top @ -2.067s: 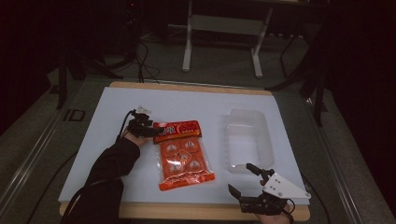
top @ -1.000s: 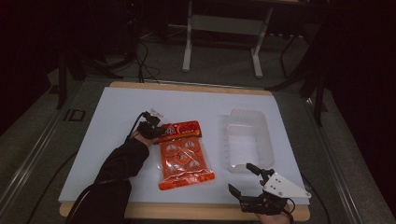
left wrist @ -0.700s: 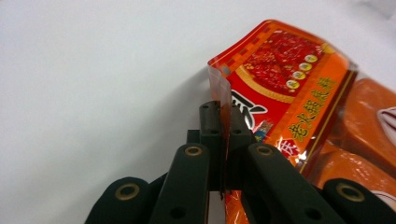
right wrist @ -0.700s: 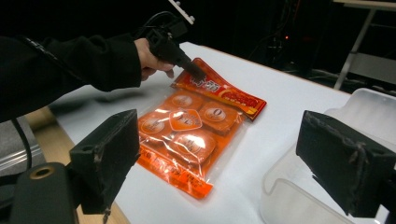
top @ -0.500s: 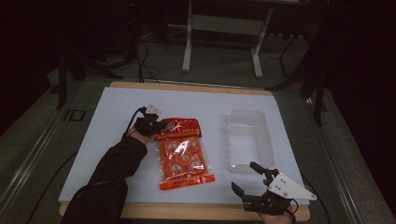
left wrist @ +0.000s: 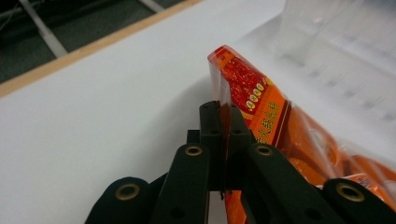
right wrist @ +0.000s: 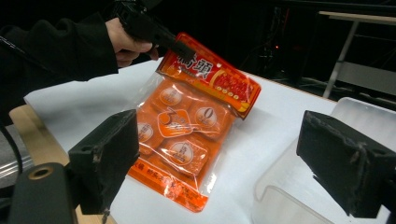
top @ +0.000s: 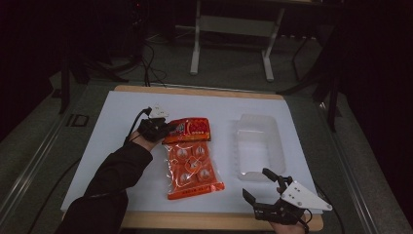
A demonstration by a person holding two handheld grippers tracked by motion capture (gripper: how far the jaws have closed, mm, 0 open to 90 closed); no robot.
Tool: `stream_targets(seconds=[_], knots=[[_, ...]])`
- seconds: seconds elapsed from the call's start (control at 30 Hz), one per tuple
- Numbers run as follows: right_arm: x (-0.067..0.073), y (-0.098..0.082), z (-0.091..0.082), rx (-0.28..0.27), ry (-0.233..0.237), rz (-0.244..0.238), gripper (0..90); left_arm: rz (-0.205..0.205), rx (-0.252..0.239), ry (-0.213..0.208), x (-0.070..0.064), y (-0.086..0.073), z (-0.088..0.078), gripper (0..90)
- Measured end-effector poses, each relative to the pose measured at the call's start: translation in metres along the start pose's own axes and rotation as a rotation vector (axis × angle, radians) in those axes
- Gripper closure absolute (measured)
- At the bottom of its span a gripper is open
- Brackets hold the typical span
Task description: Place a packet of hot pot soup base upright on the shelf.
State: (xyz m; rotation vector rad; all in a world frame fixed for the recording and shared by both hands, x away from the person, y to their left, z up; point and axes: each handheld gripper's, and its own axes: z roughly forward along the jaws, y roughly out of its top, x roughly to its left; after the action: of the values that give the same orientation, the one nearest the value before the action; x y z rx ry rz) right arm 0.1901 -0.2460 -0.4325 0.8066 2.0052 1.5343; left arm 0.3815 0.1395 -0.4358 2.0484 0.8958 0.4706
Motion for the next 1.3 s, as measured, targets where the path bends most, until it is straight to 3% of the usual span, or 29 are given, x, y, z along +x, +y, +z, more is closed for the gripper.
stream_targets(seconds=[0.33, 0.6, 1.0, 1.17, 1.3], knots=[[-0.004, 0.002, -0.005, -0.013, -0.027, 0.016, 11.4, 0.054, -0.047, -0.017, -0.019, 0.018, -0.017, 90.0], [-0.003, 0.002, -0.006, -0.019, -0.023, 0.024, 11.7, 0.071, -0.101, -0.035, -0.033, 0.027, -0.032, 90.0], [-0.003, 0.003, -0.005, -0.016, -0.021, 0.03, 12.7, 0.143, -0.146, -0.077, -0.057, 0.04, -0.058, 90.0], [-0.004, 0.008, -0.005, 0.003, -0.04, -0.001, 13.1, 0.155, -0.177, -0.103, -0.067, 0.043, -0.066, 90.0], [-0.005, 0.01, -0.002, 0.03, -0.026, -0.014, 13.6, 0.163, -0.21, -0.128, -0.076, 0.044, -0.073, 90.0]])
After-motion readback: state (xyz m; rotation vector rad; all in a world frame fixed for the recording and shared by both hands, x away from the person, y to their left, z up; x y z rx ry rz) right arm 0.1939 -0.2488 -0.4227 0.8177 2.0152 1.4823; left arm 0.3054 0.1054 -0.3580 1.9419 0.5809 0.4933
